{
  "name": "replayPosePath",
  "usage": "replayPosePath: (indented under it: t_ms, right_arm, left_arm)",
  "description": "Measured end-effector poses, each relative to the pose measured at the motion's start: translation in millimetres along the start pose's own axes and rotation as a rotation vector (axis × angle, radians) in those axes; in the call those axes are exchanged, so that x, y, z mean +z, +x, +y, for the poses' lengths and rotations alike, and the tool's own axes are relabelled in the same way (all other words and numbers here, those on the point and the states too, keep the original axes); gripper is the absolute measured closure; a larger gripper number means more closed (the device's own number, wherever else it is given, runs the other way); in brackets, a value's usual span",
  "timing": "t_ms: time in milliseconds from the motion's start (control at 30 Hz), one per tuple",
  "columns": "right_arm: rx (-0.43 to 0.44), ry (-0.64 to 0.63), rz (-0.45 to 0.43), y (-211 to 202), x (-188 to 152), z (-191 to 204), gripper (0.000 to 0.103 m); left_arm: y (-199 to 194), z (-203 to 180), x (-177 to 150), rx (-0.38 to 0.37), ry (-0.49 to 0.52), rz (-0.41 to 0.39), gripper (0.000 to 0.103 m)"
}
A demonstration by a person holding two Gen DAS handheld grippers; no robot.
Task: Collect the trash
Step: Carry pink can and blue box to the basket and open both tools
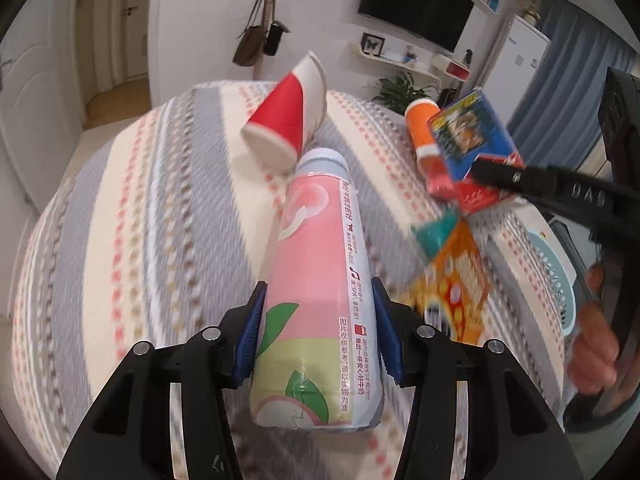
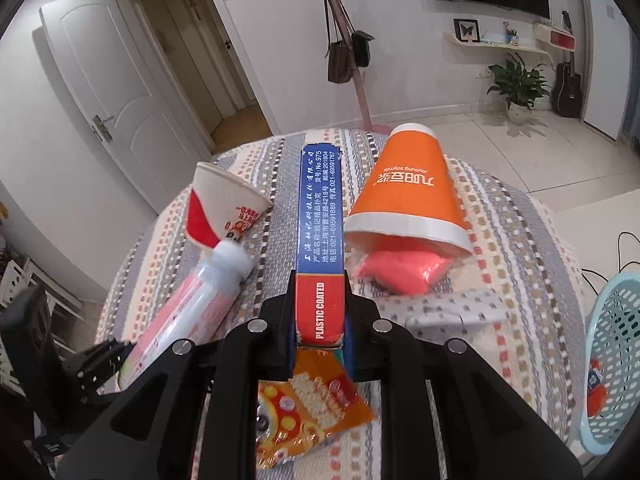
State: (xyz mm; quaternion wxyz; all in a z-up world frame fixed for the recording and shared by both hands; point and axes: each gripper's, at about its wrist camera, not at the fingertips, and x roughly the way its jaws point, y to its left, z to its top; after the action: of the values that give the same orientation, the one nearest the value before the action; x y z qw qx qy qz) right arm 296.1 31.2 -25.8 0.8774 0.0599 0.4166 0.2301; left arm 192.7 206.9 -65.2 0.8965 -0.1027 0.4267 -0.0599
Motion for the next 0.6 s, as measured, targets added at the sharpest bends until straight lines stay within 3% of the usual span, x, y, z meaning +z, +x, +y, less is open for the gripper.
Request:
replayPosePath:
  t_ms: [267, 400, 533, 600]
  right_arm:
    - [-0.001, -0.02, -0.03, -32, -25, 1, 0.088]
    - [-0.023, -0.039, -0.047, -49, -37, 0, 0.088]
    - [-0.051, -0.05, -0.057, -61, -52, -2, 0.088]
    - [-0.068, -0.057, -0.063, -68, -57, -4, 0.088]
  left_arm:
    - [-13, 4, -21, -0.057, -0.017, 0.032, 0.054]
    - [-13, -2, -14, -0.031, -0.005, 0.011, 0.038]
    - [1, -7, -2, -0.011, 0.004, 0.025, 0.039]
    - [8, -9, -1, 0.012, 0.017, 0.041, 0.053]
